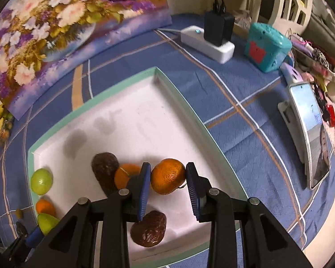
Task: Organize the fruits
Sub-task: 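Lower and release the green fruit with the left tool while the right tool releases the orange, then move both open tools away from the tray toward the loose date and tan fruit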
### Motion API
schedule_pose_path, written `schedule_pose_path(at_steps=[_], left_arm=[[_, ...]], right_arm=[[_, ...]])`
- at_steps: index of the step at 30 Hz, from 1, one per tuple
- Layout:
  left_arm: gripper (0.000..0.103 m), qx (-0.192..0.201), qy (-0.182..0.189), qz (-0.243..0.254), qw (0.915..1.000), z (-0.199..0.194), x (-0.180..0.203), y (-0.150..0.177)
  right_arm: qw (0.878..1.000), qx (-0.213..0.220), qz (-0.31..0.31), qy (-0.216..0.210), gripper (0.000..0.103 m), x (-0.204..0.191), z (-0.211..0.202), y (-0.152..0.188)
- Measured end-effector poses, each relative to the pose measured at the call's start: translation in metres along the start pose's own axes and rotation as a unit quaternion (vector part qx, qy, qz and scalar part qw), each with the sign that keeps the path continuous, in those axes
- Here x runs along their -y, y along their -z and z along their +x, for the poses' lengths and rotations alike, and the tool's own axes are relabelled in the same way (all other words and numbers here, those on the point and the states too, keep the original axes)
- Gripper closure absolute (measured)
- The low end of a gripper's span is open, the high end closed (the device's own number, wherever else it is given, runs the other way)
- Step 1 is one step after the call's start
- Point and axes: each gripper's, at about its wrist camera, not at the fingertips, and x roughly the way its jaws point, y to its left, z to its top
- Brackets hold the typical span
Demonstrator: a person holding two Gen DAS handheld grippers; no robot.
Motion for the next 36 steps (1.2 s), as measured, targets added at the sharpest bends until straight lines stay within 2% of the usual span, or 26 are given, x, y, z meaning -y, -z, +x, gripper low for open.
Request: schedule_pose_path(at_steps=[3,15,18,27,36], left_arm=[[0.060,-0.008,-0.006,0.001,0.9999,0.007,0.000,0.001],[0.059,-0.016,-0.004,0.007,0.9998,0.006,0.003,-0.001],[0.054,-0.007,0.001,0.010,0.9999,-0.002,0.004,-0.003],[0.054,0.028,0.018,0.003,0.9994,-0.033,-0.003,-0.012],[0.054,0.041,0.015,-0.048,0.9979,-0.046,-0.033,-0.018]], right_arm=[[1.000,-0.012,0.001,0.001,0.069,0.000,0.008,0.001],[1.000,-0.013,-0.002,0.001,0.069,-0.001,0.007,0.002],[1.000,-0.012,-0.001,-0.002,0.068,-0.001,0.006,0.000],[1.000,0.026,0.003,-0.005,0.067,0.000,-0.016,-0.005],[0.999,0.047,-0.013,-0.024,0.067,-0.013,-0.031,-0.005]])
